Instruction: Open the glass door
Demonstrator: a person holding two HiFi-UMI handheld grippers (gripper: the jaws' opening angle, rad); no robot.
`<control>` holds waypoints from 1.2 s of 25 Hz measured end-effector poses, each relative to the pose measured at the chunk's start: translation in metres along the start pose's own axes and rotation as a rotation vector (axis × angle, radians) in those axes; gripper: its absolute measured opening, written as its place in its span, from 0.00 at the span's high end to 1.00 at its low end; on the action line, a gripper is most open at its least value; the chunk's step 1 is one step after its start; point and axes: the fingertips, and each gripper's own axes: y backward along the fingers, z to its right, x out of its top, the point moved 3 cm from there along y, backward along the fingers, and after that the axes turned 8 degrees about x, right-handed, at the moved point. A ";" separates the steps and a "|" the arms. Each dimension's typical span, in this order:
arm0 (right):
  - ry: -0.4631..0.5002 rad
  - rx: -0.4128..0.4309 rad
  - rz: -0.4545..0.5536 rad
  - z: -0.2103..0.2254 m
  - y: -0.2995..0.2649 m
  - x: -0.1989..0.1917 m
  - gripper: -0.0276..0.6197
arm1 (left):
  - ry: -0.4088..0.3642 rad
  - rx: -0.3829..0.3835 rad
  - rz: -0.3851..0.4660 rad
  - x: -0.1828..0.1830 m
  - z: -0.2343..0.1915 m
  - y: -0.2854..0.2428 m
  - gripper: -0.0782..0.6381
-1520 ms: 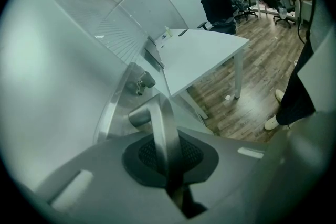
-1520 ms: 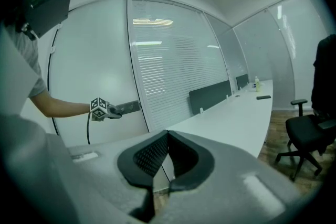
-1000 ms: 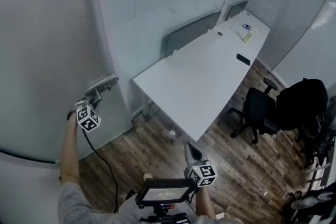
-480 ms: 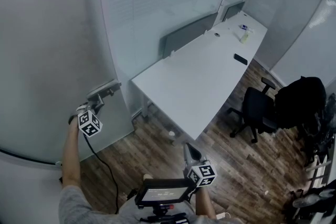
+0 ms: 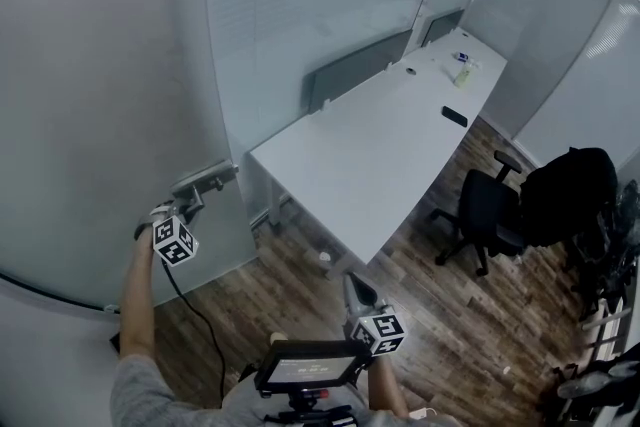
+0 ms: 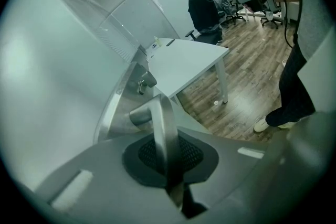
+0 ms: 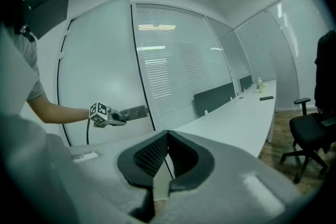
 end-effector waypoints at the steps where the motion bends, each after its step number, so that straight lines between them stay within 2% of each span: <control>1: 0.000 0.003 0.001 -0.001 0.003 -0.001 0.95 | -0.001 0.000 -0.001 0.001 0.003 0.002 0.89; 15: 0.004 -0.032 -0.007 -0.002 0.062 -0.023 0.95 | -0.039 -0.027 0.035 0.019 0.047 0.040 0.89; 30: -0.019 -0.067 0.008 -0.029 0.125 -0.048 0.95 | -0.106 -0.074 0.092 0.034 0.106 0.092 0.88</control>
